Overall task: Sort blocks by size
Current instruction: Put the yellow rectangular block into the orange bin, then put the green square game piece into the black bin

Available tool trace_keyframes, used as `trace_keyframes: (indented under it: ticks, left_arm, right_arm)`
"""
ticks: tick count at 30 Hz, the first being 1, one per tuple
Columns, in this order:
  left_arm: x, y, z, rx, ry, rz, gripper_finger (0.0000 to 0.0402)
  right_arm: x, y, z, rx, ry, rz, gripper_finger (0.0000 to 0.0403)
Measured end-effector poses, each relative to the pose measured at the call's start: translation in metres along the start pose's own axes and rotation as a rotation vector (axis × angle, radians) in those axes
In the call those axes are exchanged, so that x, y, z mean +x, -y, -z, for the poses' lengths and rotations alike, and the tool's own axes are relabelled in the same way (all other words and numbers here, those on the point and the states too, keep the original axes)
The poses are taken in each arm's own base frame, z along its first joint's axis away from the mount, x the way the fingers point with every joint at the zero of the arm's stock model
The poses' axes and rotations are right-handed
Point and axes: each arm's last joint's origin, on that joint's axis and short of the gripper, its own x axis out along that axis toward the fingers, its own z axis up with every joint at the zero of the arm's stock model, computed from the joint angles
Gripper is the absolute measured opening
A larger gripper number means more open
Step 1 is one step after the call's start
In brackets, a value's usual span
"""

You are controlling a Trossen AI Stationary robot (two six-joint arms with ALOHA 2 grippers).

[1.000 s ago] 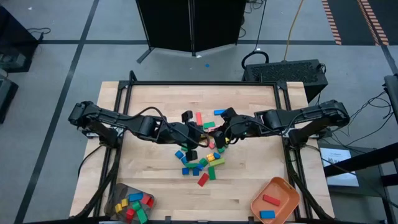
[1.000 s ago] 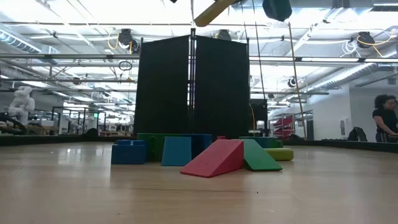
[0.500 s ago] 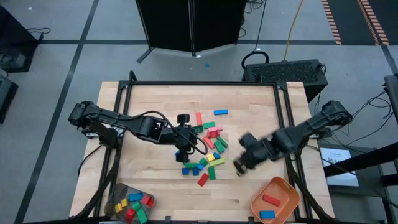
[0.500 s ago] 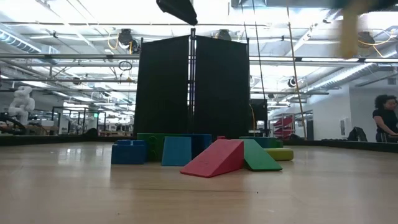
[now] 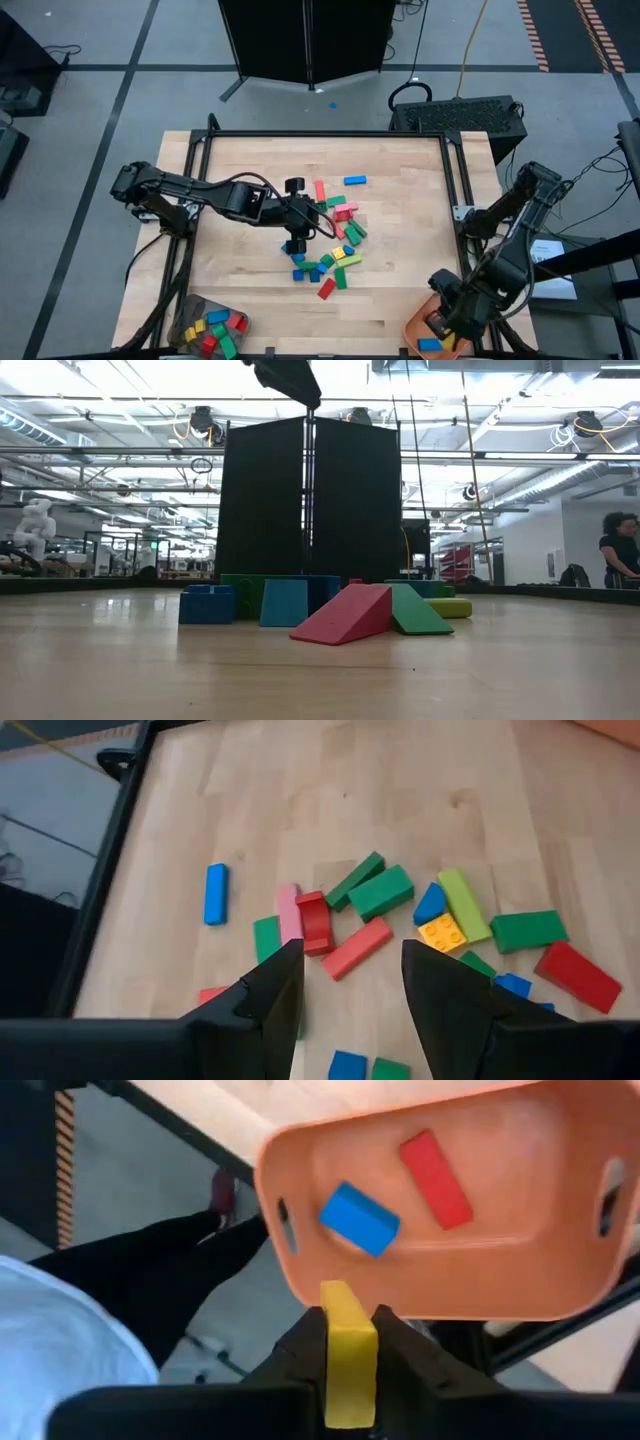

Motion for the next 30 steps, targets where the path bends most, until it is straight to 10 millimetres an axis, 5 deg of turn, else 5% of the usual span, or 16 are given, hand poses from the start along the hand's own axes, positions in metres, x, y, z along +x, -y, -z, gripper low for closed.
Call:
trace_keyframes:
  ticks: [7,12,17,25,30]
  left_arm:
    - [0.024,0.005,0.004,0.005,-0.056,0.068,0.0171]
    - [0.04,0.017,0.015,0.042,-0.163,0.196,0.0171]
    - [0.056,0.038,0.026,-0.023,-0.283,0.324,0.0171]
    - [0.084,0.087,0.047,0.118,-0.397,0.379,0.0171]
    - [0.1,0.093,0.056,0.131,-0.448,0.371,0.0171]
  right_arm:
    - [0.0,0.008,-0.003,-0.002,0.086,0.055,0.0203]
    - [-0.001,0.011,-0.006,-0.002,0.136,0.074,0.0263]
    - [-0.001,0.011,-0.007,-0.005,0.177,0.07,0.027]
    - [-0.002,0.011,-0.01,-0.01,0.249,0.048,0.0256]
    - [-0.002,0.011,-0.01,-0.021,0.252,0.051,0.0256]
